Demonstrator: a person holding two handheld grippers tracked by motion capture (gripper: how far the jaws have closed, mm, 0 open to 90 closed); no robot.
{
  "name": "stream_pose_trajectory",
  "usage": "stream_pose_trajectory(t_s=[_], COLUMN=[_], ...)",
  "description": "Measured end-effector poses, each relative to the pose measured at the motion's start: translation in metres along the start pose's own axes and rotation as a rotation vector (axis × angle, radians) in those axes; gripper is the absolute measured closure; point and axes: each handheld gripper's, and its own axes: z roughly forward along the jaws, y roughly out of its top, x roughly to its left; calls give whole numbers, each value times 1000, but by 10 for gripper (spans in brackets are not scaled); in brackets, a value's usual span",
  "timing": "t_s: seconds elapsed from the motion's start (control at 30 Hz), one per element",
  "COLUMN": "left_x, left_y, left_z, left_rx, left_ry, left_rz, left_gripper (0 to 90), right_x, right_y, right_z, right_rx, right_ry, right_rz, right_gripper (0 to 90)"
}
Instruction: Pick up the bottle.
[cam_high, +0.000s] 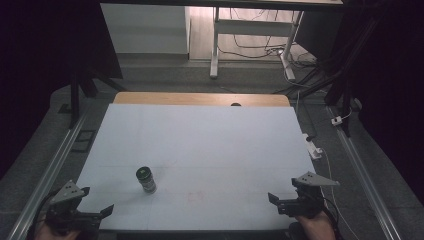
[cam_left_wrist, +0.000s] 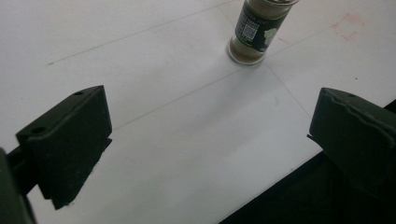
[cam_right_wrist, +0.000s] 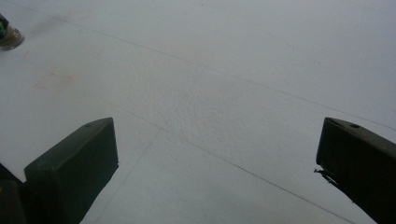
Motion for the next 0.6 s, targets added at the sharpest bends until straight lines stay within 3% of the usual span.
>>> stream_pose_trajectory(t_s=[0.13,0.43,0.6], left_x=[2,0,3], left_y=[-1,0,0], left_z=[-1,1,-1], left_rx=[1,23,13], left_ry=[-41,-12,-32], left_rz=[-32,-24,-51], left_gripper=[0,0,4], right_x=[1,2,3], right_y=[0,1,1], right_z=[1,2,3], right_rx=[4,17,21], right_ry=[8,18,23], right_rz=[-10,-28,-34], right_gripper=[0,0,0])
